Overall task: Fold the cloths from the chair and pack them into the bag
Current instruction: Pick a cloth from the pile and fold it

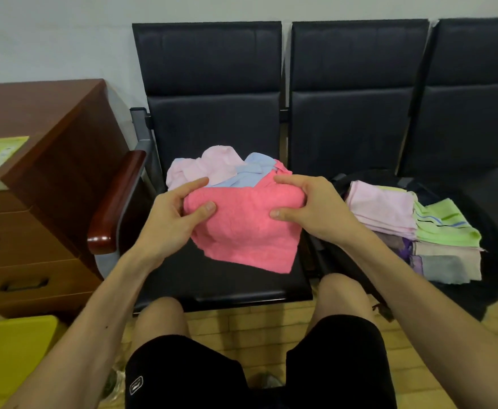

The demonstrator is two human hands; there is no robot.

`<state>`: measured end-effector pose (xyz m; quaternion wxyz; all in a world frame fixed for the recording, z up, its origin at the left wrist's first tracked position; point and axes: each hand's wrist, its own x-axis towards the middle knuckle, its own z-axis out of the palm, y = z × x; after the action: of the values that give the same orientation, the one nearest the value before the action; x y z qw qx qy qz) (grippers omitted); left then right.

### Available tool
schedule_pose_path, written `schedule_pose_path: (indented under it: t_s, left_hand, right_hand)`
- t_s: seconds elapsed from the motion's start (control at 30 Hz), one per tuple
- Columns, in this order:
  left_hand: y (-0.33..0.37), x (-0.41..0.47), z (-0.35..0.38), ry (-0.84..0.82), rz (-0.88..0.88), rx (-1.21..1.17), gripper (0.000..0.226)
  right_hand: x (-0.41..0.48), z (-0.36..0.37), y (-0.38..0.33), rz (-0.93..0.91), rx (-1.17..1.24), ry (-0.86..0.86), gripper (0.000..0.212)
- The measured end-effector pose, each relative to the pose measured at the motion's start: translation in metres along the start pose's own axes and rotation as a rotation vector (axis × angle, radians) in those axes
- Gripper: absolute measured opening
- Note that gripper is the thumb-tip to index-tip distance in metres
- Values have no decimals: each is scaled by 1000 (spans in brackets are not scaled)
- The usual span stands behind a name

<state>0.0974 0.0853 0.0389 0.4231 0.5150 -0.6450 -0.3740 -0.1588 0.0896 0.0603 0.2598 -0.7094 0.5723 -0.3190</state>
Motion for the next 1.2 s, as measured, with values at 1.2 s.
schedule_pose_path:
  t_s: [1.2]
  left_hand:
    - [58, 1, 64, 119, 313, -180, 10]
  right_hand:
    - [-76, 32, 41, 234, 1042, 32, 67]
